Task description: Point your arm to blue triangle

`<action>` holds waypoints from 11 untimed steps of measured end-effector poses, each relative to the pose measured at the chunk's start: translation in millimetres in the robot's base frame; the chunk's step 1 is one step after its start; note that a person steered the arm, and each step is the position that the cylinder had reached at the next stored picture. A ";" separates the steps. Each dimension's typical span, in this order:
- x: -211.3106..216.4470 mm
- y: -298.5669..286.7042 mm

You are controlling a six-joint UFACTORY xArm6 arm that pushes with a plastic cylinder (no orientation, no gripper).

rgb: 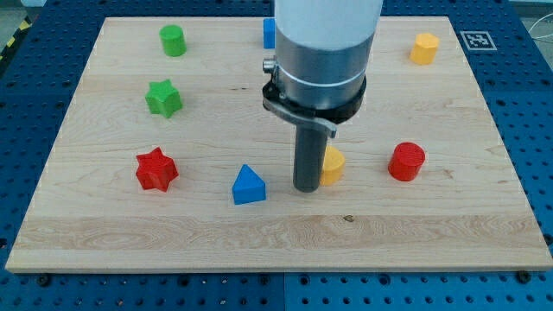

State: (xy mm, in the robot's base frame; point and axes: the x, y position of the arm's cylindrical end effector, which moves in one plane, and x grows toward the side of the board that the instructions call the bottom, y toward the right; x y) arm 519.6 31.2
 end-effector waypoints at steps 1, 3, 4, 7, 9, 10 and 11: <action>-15.2 20.1; -34.1 86.3; -34.0 91.2; 89.9 49.4; 88.1 -35.9; 79.2 -71.7; 67.9 -81.9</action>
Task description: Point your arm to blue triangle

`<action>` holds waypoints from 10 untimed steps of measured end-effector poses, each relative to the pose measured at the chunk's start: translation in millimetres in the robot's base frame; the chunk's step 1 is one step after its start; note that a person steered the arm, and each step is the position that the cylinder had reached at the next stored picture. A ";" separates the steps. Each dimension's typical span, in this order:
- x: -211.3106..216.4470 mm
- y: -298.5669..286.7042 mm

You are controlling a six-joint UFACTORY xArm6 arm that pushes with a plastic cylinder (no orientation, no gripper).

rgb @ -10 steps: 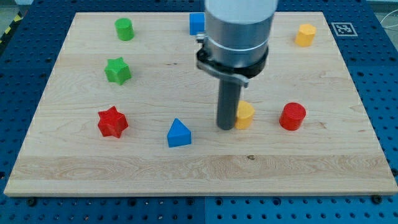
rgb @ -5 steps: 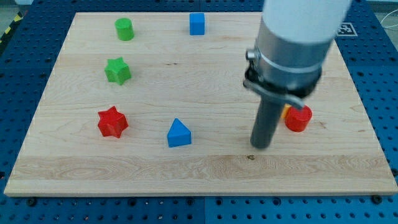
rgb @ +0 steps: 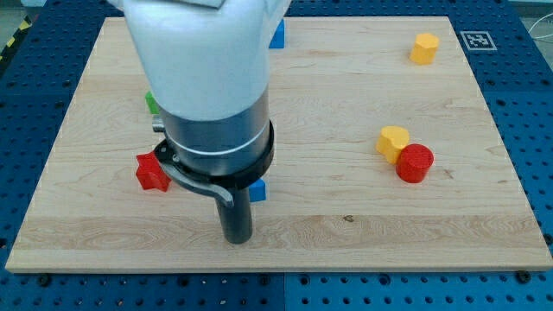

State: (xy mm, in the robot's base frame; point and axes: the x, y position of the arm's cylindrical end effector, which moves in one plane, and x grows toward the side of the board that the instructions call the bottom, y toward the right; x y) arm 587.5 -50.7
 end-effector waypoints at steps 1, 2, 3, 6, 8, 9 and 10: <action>-11.9 11.0; -20.9 15.5; -22.7 16.0; -22.9 22.9; -21.5 -21.9; -41.2 -31.3; -36.1 -9.7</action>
